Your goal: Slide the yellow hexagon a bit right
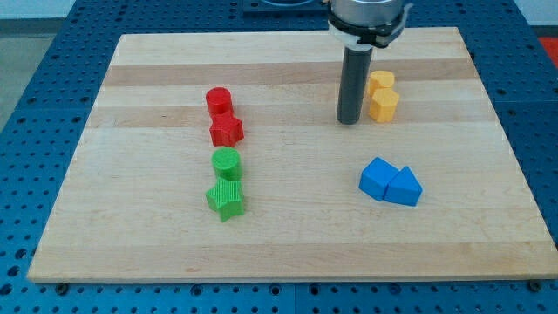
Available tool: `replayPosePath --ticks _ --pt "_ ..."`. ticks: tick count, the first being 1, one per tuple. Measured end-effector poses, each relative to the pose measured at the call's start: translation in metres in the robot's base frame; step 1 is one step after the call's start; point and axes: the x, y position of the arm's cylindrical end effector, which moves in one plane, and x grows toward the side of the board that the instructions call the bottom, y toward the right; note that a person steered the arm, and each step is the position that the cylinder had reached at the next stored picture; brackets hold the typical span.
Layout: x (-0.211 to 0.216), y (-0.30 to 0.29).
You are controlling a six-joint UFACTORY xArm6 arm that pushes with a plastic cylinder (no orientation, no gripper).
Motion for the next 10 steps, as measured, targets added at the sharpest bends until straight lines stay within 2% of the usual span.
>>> replayPosePath --ticks 10 --pt "-0.001 0.025"
